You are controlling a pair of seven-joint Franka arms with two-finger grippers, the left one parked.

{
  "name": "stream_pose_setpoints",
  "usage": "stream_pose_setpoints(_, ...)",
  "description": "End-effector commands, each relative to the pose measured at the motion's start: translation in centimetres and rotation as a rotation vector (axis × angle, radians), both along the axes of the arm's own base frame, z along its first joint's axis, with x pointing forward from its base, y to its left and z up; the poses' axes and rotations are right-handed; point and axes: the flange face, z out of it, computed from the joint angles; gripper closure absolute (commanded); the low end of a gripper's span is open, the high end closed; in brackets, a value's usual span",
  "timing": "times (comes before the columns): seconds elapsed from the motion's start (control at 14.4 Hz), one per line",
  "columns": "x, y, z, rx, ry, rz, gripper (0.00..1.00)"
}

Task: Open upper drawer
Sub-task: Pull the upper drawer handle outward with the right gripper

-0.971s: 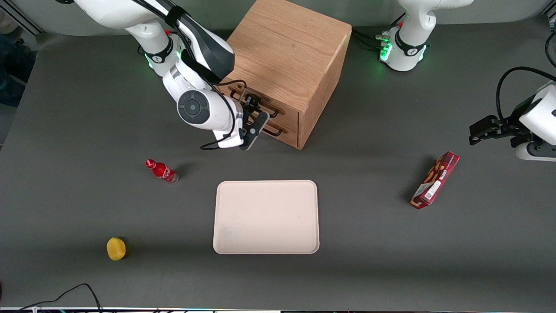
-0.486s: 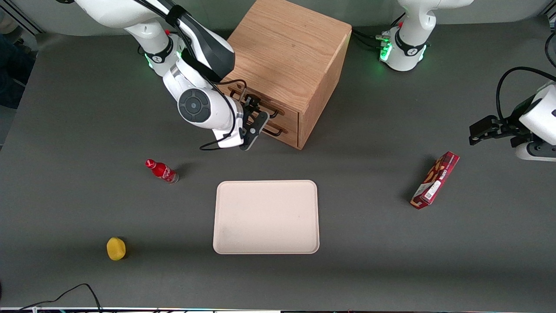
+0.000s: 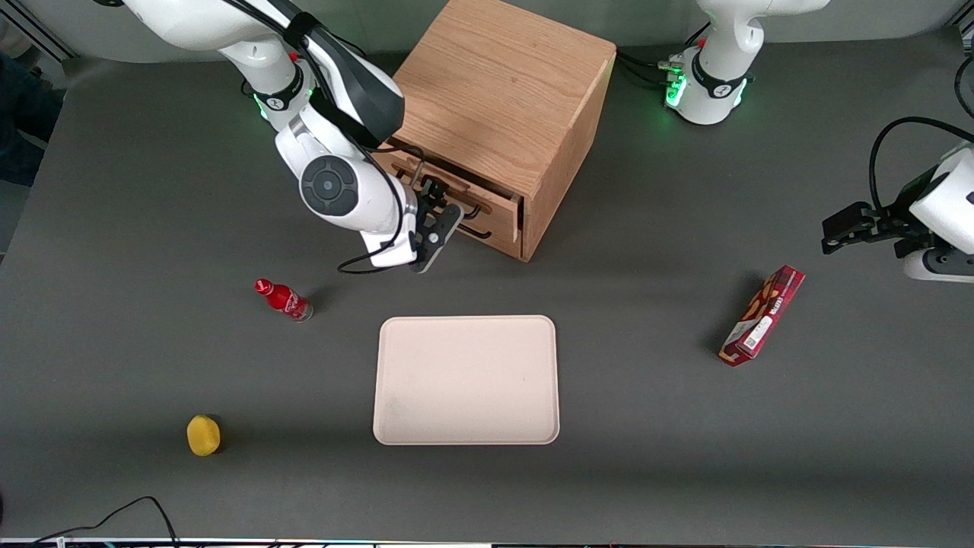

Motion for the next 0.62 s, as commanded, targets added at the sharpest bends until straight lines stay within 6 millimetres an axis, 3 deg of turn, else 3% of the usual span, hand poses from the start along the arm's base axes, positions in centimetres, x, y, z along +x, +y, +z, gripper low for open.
stream_pose_setpoints(0.0, 0.9, -0.1, 0.4, -0.009, -0.024, -0.014, 0.0)
stream_pose_setpoints(0.56, 4.2, -0.9, 0.1, -0.009, -0.047, -0.06, 0.0)
